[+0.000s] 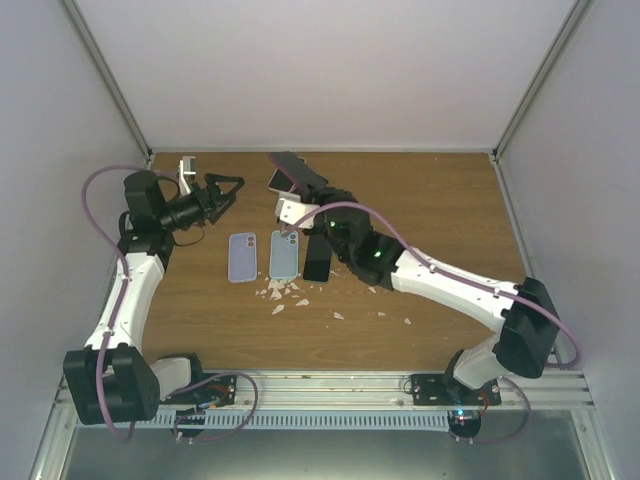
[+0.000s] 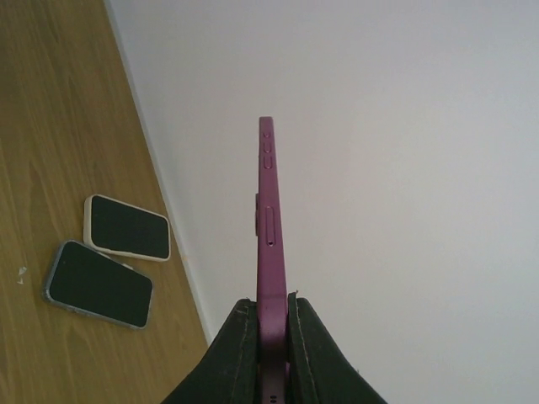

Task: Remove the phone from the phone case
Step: Place the phone at the center of the board.

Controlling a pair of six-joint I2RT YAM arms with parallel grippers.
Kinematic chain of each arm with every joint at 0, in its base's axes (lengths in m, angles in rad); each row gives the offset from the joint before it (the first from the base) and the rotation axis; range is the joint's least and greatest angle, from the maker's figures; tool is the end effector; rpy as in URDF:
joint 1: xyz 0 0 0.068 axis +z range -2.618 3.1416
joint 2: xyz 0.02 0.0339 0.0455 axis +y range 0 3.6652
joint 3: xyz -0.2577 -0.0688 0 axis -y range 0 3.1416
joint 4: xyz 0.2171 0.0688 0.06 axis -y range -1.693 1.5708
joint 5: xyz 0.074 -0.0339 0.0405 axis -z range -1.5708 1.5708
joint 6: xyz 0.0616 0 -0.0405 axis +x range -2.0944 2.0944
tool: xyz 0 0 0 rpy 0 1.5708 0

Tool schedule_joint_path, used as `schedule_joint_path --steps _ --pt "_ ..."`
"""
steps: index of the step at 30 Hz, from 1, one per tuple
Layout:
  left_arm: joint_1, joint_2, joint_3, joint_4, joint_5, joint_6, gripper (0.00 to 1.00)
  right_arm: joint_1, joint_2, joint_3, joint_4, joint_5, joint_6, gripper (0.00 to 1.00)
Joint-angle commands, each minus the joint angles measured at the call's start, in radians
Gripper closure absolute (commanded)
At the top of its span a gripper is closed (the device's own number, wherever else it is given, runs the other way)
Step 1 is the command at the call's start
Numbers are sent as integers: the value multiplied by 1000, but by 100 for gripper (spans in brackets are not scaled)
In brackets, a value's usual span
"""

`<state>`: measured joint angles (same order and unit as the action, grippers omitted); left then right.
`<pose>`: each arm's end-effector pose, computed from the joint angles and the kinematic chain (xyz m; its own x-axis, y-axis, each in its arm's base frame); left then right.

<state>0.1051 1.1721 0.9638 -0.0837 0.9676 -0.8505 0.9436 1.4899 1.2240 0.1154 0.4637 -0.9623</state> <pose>0.2531 -0.0243 0.3334 -0.7336 -0.5061 -0.4535 0.2629 0.4040 -0.8762 0.2289 0.2689 0.3518 0.3310 -0.7939 -0.5101 -0.3378 0.4051 -0.8496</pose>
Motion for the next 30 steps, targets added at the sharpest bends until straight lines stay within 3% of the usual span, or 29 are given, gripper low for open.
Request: schedule_joint_path --steps 1,8,17,25,30 --pt "-8 -26 -36 140 26 -143 6 69 23 -43 265 129 -196 99" --pt "-23 -17 -61 160 23 -197 8 141 91 -66 418 185 -306 100" --pt "-53 39 -31 179 27 -218 19 209 178 -73 574 219 -452 100" --pt "-58 45 -56 185 10 -231 39 249 217 -80 639 227 -516 100" --pt "-59 46 -59 183 3 -238 60 258 243 -94 714 237 -574 99"
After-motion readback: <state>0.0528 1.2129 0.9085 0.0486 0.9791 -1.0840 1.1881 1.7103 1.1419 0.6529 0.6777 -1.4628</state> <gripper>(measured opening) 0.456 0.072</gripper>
